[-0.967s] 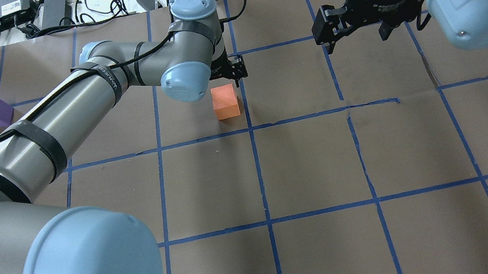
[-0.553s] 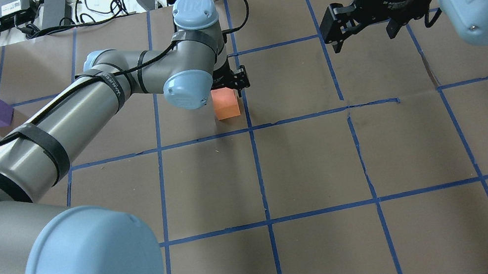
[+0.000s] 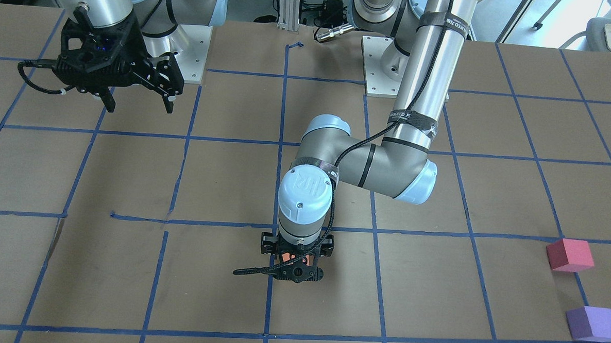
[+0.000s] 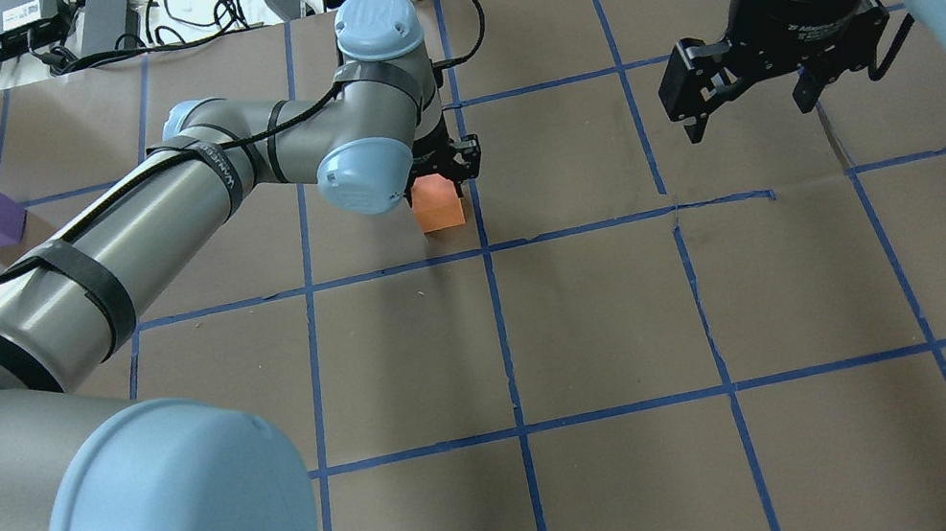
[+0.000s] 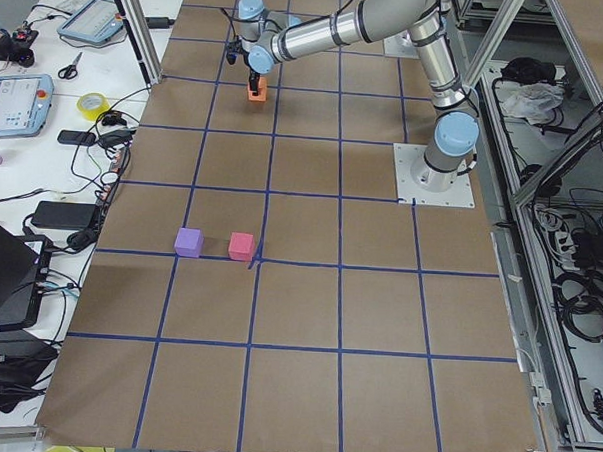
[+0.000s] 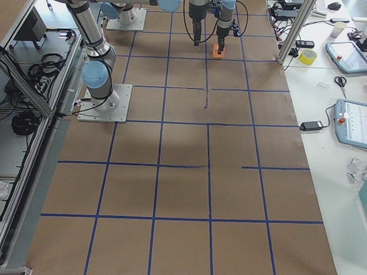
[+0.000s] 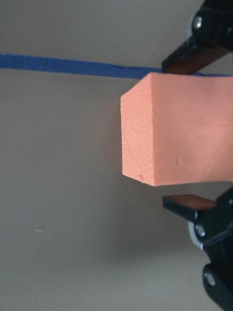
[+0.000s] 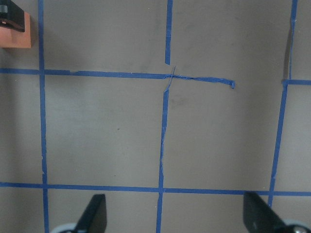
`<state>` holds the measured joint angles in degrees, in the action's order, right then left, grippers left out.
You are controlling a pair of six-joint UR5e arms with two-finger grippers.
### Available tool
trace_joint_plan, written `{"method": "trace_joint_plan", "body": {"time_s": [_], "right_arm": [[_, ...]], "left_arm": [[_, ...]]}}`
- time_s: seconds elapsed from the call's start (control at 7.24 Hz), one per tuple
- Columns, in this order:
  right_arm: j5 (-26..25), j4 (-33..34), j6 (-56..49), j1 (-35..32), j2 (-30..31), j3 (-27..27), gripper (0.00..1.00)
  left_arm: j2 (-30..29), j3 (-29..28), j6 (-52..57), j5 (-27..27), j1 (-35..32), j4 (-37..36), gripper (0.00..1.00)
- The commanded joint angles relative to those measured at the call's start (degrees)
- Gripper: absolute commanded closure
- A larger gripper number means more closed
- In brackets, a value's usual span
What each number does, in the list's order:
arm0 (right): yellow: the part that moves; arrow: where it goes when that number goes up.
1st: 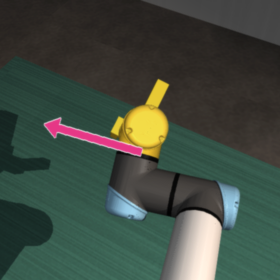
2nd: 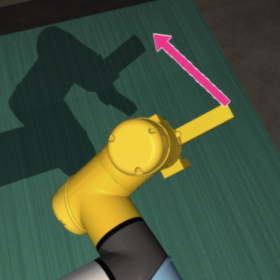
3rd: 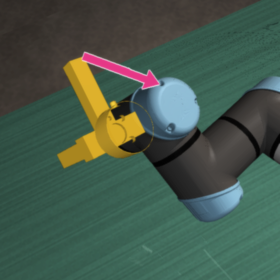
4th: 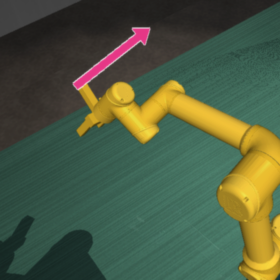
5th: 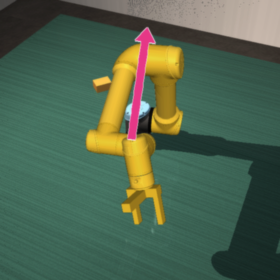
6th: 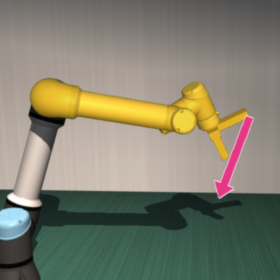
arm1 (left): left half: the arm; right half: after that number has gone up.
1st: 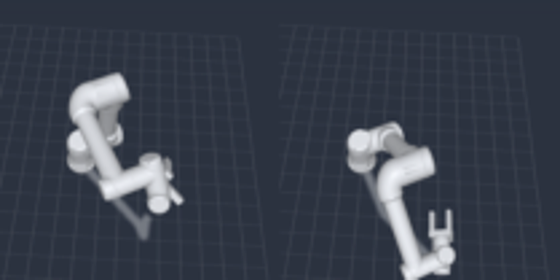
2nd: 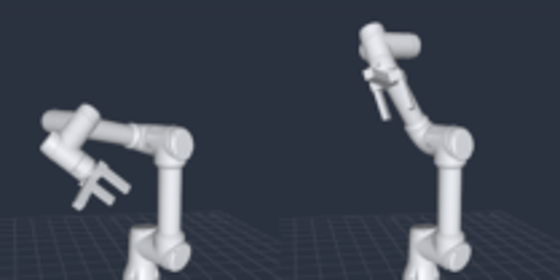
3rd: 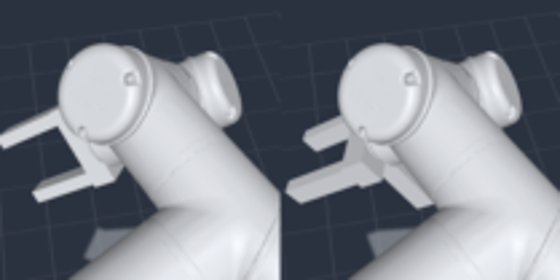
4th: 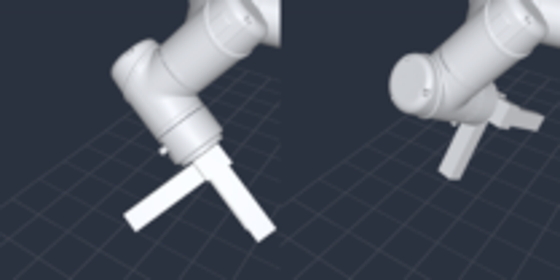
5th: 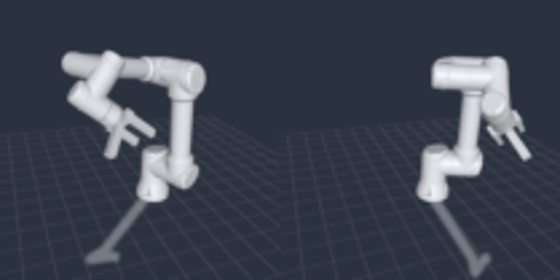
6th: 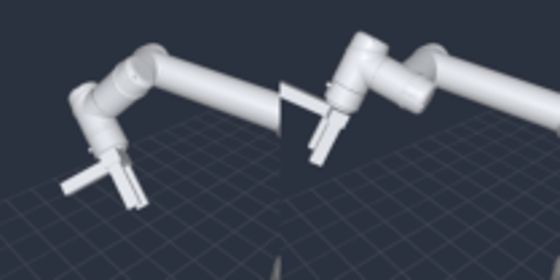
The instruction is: Arrange blocks in a line
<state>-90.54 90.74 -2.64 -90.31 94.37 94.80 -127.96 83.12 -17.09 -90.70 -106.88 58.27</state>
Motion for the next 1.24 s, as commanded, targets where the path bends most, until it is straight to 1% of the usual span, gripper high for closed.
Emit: {"method": "trace_joint_plan", "body": {"time_s": [0.0,0.28,0.41,0.55,0.69,0.83,0.97,1.11], "right_arm": [[0.0,-0.5,-2.7,0.5,0.4,-0.1,0.00],[-0.5,0.0,-2.7,0.5,0.5,-0.1,0.00],[-0.5,0.0,-2.7,0.5,0.5,-0.1,0.00],[-0.5,-0.1,-2.5,0.5,0.5,-0.1,0.00],[-0.5,-0.1,-2.1,0.5,0.5,-0.1,0.00],[-0.5,-0.4,-2.1,0.5,0.5,-0.1,0.00],[-0.9,-0.3,-2.1,0.5,0.7,-0.1,0.00],[-0.9,-0.1,-2.1,0.5,0.8,-0.1,0.00]], "left_arm": [[0.5,-0.1,-0.4,0.0,0.0,0.1,0.75],[2.2,-0.7,-0.5,-1.1,0.7,0.2,0.77],[2.0,-0.2,-0.8,-2.3,2.7,0.1,0.79],[2.5,-0.7,0.2,-2.7,7.9,0.3,0.79],[3.1,-0.3,1.7,-0.3,13.4,0.7,0.80],[3.6,-0.4,10.6,0.0,16.1,0.8,0.81],[3.9,-0.2,16.7,-0.1,20.4,0.9,0.85],[3.9,0.0,23.0,0.1,26.7,1.1,0.91]]}}
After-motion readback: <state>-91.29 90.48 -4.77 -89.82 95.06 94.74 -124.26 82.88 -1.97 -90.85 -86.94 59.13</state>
